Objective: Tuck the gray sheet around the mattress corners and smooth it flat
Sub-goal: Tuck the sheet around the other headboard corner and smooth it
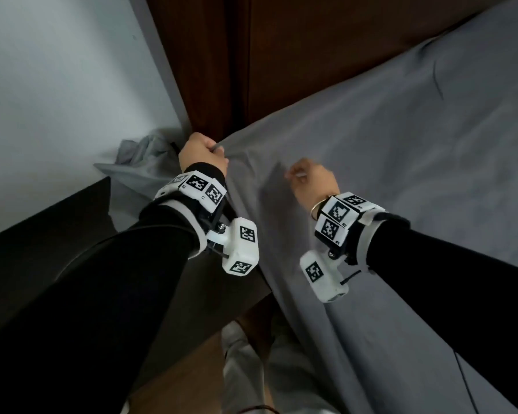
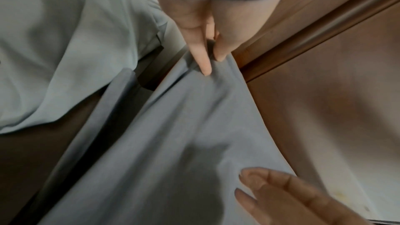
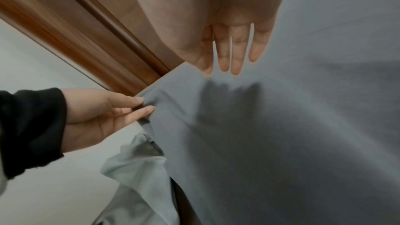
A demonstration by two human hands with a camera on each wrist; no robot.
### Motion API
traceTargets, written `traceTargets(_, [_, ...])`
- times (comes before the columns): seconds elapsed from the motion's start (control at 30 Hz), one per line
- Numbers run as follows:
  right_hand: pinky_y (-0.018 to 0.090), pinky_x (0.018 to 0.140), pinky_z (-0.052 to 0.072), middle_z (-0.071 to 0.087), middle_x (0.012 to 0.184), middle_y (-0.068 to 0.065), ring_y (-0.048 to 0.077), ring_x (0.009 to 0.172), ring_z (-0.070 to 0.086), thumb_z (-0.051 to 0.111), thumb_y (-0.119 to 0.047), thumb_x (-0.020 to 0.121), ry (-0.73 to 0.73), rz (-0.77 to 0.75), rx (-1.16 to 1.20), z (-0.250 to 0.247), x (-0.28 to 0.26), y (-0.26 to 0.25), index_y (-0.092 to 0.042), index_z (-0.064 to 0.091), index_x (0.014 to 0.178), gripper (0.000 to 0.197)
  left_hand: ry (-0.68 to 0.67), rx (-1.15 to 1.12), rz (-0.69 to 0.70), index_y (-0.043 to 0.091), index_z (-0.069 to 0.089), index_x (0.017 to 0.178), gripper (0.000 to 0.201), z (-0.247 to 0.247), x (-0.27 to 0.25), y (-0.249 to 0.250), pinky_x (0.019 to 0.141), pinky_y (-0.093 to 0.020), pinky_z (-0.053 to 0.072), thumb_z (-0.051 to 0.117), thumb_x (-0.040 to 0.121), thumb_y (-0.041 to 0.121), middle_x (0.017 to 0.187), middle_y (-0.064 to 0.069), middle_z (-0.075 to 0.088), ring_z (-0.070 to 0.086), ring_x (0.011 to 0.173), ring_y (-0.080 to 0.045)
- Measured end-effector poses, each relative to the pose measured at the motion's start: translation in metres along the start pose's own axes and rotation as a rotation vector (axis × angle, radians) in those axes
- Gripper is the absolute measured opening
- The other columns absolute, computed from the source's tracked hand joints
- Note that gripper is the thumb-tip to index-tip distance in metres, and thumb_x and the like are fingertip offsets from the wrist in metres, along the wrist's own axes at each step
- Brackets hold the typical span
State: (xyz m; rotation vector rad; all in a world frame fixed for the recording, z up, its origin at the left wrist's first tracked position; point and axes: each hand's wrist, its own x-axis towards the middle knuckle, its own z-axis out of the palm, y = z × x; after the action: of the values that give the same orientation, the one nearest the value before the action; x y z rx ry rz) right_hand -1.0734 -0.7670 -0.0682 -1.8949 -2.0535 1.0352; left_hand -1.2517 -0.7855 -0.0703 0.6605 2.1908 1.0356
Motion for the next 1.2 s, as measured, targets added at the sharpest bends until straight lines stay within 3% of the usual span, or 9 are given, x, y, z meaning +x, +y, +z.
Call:
traceTargets(0.1, [0.030, 0.097, 0.045, 0.070, 0.108, 0.004, 0.028, 0.114, 0.060, 0.051, -0.012, 0.089, -0.081, 0.014, -0.027, 0.000, -0.006, 0.018, -0.013, 0.065, 0.109, 0.024, 0.034, 0.079, 0.033, 0.015, 0.058, 0.079, 0.007, 0.000, 0.001, -0.006, 0.089, -0.036, 0.055, 0.061, 0.084, 0.017, 0.099, -0.015, 0.070, 0.070, 0.094, -0.027])
traceTargets(0.17, [0.023, 0.097, 0.040, 0.064, 0.093, -0.012, 0.023, 0.119, 0.057, 0.055, -0.018, 0.090, -0.199, 0.038, -0.052, 0.003, -0.010, 0.024, -0.017, 0.061, 0.121, 0.032, 0.023, 0.181, 0.055, 0.012, 0.064, 0.090, 0.009, -0.001, 0.000, -0.009, 0.094, -0.032, 0.049, 0.060, 0.085, 0.019, 0.111, -0.016, 0.066, 0.064, 0.103, -0.029])
traceTargets(0.23, [0.023, 0.103, 0.037, 0.063, 0.113, -0.008, 0.020, 0.126, 0.052, 0.060, -0.024, 0.088, -0.349, 0.047, -0.054, 0.011, -0.011, 0.029, -0.022, 0.054, 0.131, 0.043, -0.032, 0.247, 0.071, 0.019, 0.062, 0.085, 0.004, -0.001, -0.001, -0.014, 0.094, -0.030, 0.045, 0.058, 0.086, 0.018, 0.121, -0.016, 0.059, 0.060, 0.108, -0.031])
traceTargets(0.33, [0.029, 0.113, 0.032, 0.049, 0.143, 0.002, 0.020, 0.134, 0.044, 0.063, -0.027, 0.086, -0.466, 0.037, -0.046, 0.020, -0.012, 0.034, -0.026, 0.048, 0.136, 0.052, -0.126, 0.296, 0.069, 0.013, 0.055, 0.116, 0.030, 0.000, -0.010, -0.025, 0.099, -0.028, 0.042, 0.058, 0.086, 0.014, 0.137, -0.013, 0.041, 0.054, 0.115, -0.030])
traceTargets(0.5, [0.024, 0.107, 0.034, 0.052, 0.141, 0.000, 0.018, 0.131, 0.047, 0.057, -0.021, 0.090, -0.352, -0.011, -0.040, 0.010, -0.011, 0.035, -0.027, 0.055, 0.131, 0.041, -0.121, 0.334, 0.083, 0.010, 0.054, 0.123, 0.037, 0.004, -0.018, -0.030, 0.099, -0.023, 0.037, 0.052, 0.086, 0.006, 0.140, -0.011, 0.037, 0.053, 0.117, -0.028])
traceTargets(0.67, [0.019, 0.097, 0.037, 0.057, 0.135, -0.001, 0.019, 0.126, 0.052, 0.052, -0.016, 0.091, -0.227, 0.026, -0.114, -0.017, 0.004, 0.043, -0.027, 0.059, 0.127, 0.038, -0.295, 0.370, 0.142, 0.016, 0.062, 0.117, 0.033, 0.025, -0.019, -0.013, 0.100, -0.029, 0.041, 0.050, 0.088, 0.008, 0.135, -0.007, 0.048, 0.054, 0.120, -0.023])
traceTargets(0.87, [0.023, 0.097, 0.040, 0.057, 0.135, 0.001, 0.023, 0.124, 0.053, 0.049, -0.014, 0.091, -0.182, 0.082, -0.135, -0.053, 0.035, 0.065, -0.025, 0.057, 0.129, 0.040, -0.423, 0.446, 0.217, 0.017, 0.059, 0.125, 0.036, 0.077, -0.018, 0.019, 0.099, -0.026, 0.041, 0.048, 0.091, 0.010, 0.143, 0.002, 0.046, 0.051, 0.125, -0.020])
traceTargets(1.0, [0.019, 0.086, 0.040, 0.058, 0.133, 0.002, 0.024, 0.120, 0.056, 0.047, -0.008, 0.090, -0.151, 0.101, -0.114, -0.079, 0.063, 0.090, -0.024, 0.056, 0.129, 0.044, -0.506, 0.503, 0.281, 0.013, 0.056, 0.130, 0.040, 0.124, -0.012, 0.042, 0.110, -0.022, 0.029, 0.047, 0.091, 0.009, 0.148, 0.002, 0.041, 0.041, 0.134, -0.015])
traceTargets(1.2, [0.024, 0.104, 0.034, 0.049, 0.143, 0.004, 0.024, 0.130, 0.046, 0.050, -0.011, 0.090, -0.159, 0.100, -0.154, -0.110, 0.106, 0.134, -0.021, 0.043, 0.140, 0.052, -0.535, 0.736, 0.383, 0.025, 0.032, 0.146, 0.054, 0.200, 0.007, 0.065, 0.120, -0.037, 0.018, 0.046, 0.093, 0.026, 0.159, 0.008, 0.019, 0.014, 0.147, -0.016])
